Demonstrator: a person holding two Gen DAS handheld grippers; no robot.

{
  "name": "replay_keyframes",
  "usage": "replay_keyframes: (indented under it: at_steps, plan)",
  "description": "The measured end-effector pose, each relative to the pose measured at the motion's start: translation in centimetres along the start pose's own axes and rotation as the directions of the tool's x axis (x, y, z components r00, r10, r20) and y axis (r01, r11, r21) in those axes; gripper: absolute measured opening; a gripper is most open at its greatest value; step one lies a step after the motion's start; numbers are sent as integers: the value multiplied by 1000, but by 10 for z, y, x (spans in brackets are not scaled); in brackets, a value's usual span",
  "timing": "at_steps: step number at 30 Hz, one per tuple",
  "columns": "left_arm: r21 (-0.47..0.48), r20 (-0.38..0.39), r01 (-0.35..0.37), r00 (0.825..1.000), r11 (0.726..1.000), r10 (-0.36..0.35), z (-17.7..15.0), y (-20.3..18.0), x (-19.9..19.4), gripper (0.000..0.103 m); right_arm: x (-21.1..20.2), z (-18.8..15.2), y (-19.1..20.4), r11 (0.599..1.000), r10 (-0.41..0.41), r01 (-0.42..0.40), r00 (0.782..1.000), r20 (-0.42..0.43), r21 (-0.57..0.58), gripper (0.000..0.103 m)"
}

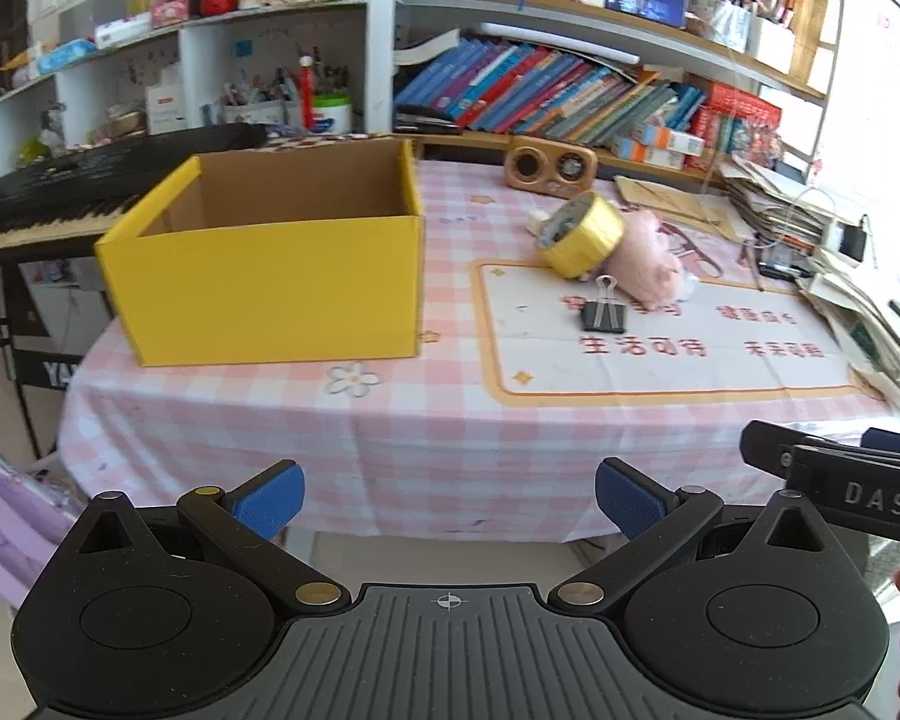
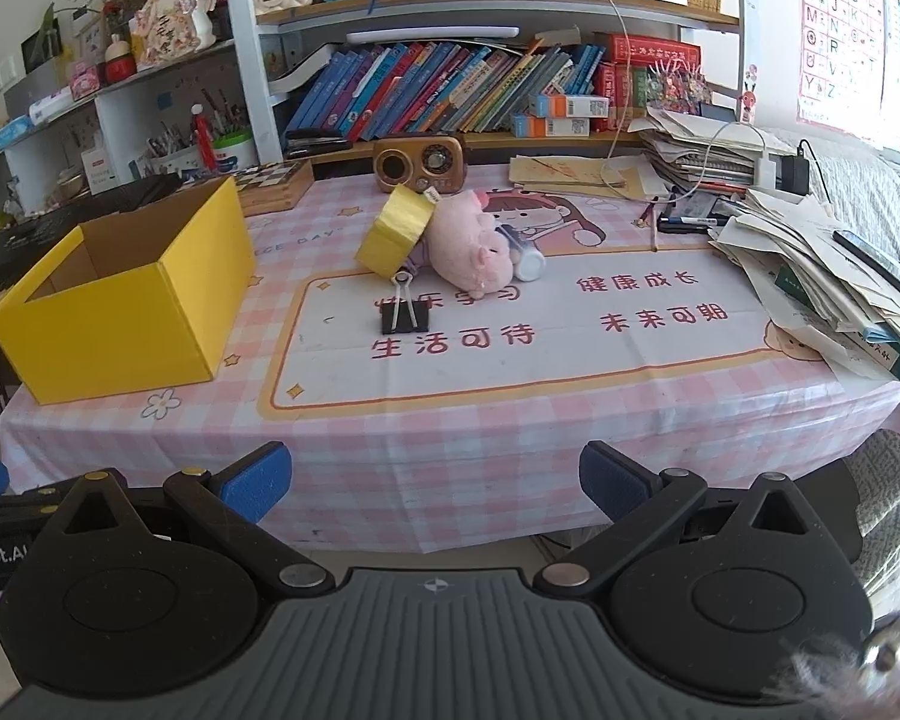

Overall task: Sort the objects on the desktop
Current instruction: 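Move both tools toward the binder clip and spray bottle on the mat, then grasp the black binder clip with the left tool while the right tool grasps the white spray bottle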

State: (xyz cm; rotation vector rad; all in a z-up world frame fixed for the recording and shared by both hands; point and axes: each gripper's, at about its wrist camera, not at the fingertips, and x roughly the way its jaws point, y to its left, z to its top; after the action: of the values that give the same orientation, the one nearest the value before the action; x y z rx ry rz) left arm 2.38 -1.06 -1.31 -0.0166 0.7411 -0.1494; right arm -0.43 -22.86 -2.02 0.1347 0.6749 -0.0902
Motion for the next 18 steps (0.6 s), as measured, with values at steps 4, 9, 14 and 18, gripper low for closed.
replay_keyframes:
  at_steps: [4, 9, 14, 18]
  plan:
    - [7, 4, 23, 1000, 1000, -23, 6, -15, 9, 103, 7, 7, -16, 999, -33, 33, 999, -6, 17, 102]
    - [18, -12, 39, 999, 999, -39, 15, -36, 24, 103, 19, 17, -38, 999, -30, 31, 999, -17, 36, 101]
    - [12, -35, 47, 998, 999, -46, 23, -56, 41, 103, 36, 29, -56, 999, -35, 36, 999, -32, 16, 102]
    - [-3, -56, 47, 997, 999, -47, 29, -70, 58, 103, 52, 38, -73, 999, -41, 41, 998, -53, 10, 102]
